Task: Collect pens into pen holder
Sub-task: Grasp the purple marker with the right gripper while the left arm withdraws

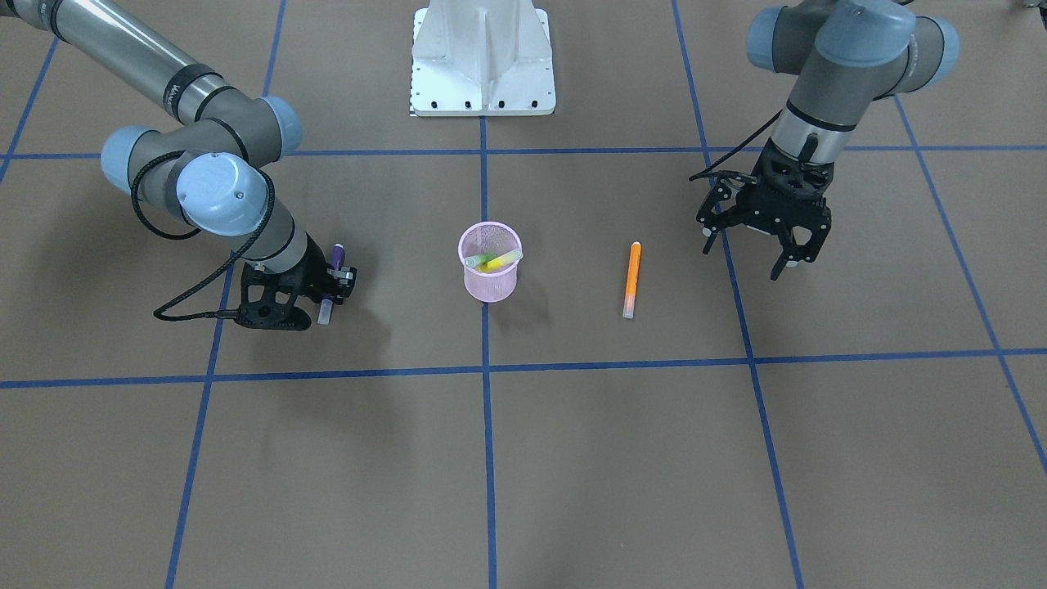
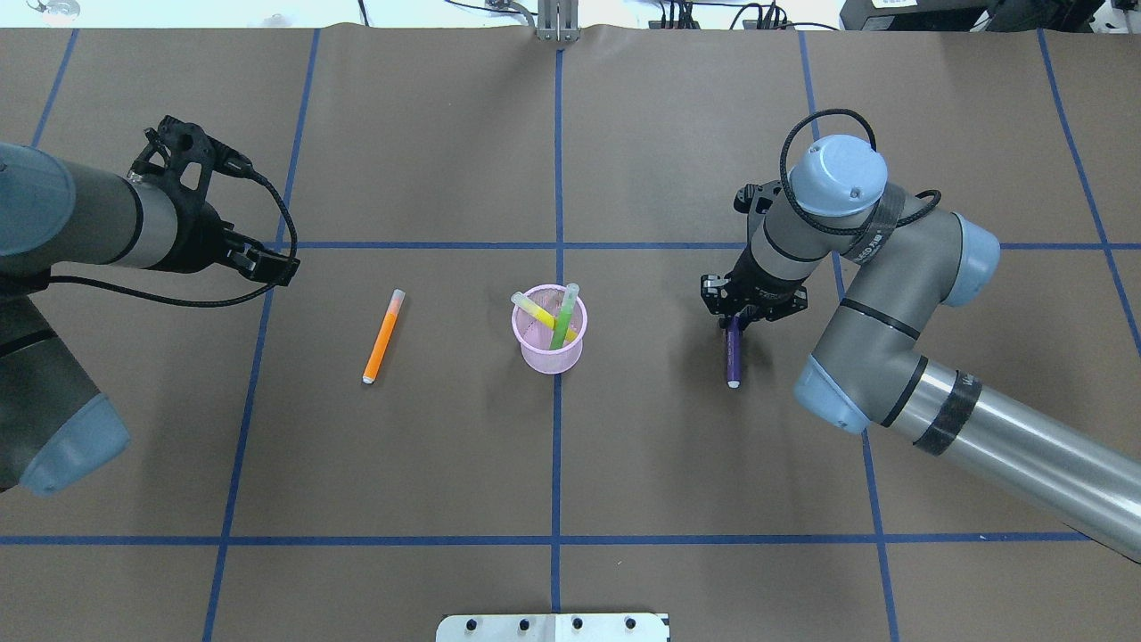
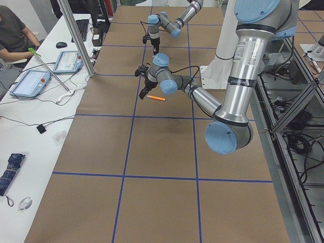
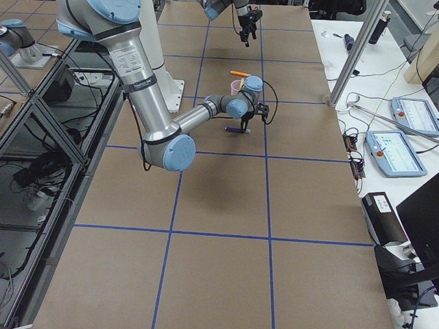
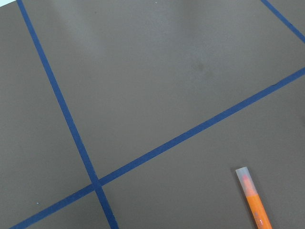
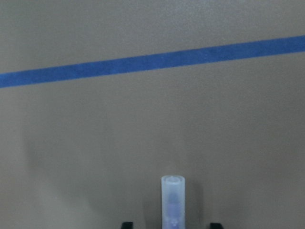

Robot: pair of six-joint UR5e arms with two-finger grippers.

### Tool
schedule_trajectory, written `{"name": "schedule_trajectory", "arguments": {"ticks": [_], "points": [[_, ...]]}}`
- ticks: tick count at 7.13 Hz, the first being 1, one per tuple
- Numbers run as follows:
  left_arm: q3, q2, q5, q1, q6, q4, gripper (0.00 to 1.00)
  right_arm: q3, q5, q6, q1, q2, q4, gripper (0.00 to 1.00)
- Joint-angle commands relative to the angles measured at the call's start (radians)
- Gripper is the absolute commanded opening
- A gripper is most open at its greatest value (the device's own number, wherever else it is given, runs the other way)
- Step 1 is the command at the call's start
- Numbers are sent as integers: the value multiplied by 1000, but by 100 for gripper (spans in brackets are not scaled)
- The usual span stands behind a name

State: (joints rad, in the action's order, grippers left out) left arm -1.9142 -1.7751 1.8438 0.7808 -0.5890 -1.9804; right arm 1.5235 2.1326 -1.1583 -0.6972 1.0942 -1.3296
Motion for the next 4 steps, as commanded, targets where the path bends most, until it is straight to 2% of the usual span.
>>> {"name": "schedule_trajectory", "arguments": {"ticks": [1, 2, 4], "points": [[3, 0, 0, 0, 0, -2, 99, 4, -2, 2, 2, 6, 4, 0], [1, 0, 0, 2, 0, -3, 99, 29, -6, -6, -5, -5, 0, 0], [0, 0, 0, 0, 0, -11, 99, 238, -235, -106, 4, 6, -2, 0]]}}
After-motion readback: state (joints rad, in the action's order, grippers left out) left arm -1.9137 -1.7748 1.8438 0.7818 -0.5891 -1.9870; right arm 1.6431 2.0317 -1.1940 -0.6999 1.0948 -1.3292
